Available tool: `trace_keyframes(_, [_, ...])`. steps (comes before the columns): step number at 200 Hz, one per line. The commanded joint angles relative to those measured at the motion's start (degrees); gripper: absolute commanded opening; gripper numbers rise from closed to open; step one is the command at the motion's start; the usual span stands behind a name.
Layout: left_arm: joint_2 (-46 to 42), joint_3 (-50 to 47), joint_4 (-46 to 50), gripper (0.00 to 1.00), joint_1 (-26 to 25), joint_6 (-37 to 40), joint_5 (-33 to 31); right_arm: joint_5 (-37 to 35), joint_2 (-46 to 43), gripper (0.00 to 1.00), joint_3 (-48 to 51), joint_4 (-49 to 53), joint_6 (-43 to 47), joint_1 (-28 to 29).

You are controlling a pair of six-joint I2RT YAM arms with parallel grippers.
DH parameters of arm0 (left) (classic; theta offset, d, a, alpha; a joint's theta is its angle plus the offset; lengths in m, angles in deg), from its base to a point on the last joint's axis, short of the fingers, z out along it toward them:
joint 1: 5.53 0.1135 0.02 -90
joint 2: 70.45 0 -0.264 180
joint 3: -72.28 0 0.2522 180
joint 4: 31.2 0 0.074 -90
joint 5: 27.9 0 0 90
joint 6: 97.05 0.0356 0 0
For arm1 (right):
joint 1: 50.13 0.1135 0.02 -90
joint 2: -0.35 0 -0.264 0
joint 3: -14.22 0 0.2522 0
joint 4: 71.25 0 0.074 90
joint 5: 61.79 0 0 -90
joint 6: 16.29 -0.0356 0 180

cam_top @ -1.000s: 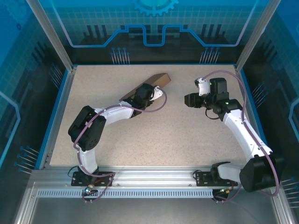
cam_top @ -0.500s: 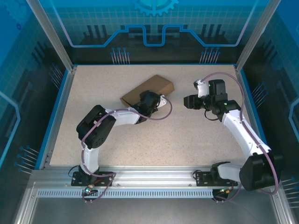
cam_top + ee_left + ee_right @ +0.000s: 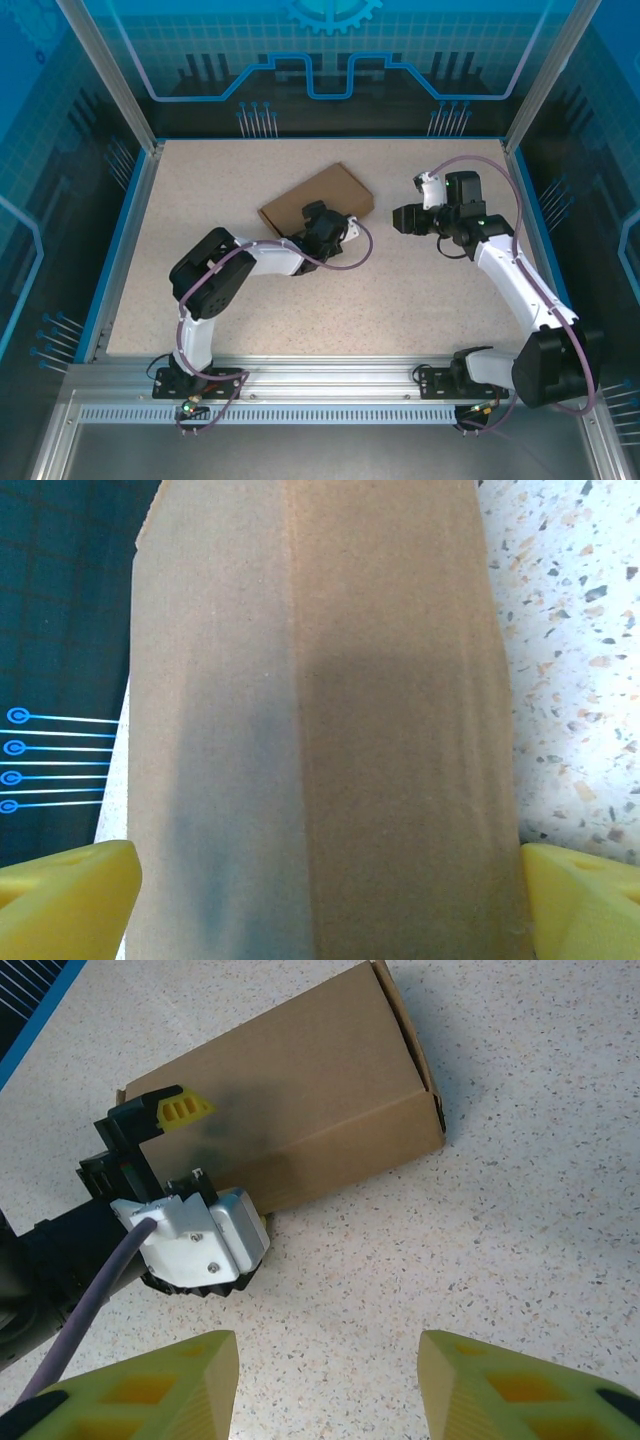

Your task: Fold the paper box

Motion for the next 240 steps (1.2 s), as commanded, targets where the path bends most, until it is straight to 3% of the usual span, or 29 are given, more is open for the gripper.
trace_keyframes(1, [0.95,-0.90,-1.83,0.99,-0.75,-0.27,-0.88,1.36,0.54,0.51,0.71,-0.85,-0.57,-0.70])
trace_keyframes(117, [-1.94,-3.01,-2.60,0.99,-2.56,-0.41,2.43,1.42,0.90,0.51,0.78,-1.20,-0.68,-0.68])
trace_keyframes(183, [-7.90,-3.81,-0.33,0.99,-3.01,-2.68,8.36,1.34,0.94,0.51,0.57,-1.12,-0.58,-0.63])
trace_keyframes(240, [-16.21,-6.15,2.08,0.99,-1.68,-12.40,13.20,-0.58,5.10,0.51,-0.67,-2.79,-0.72,-0.32])
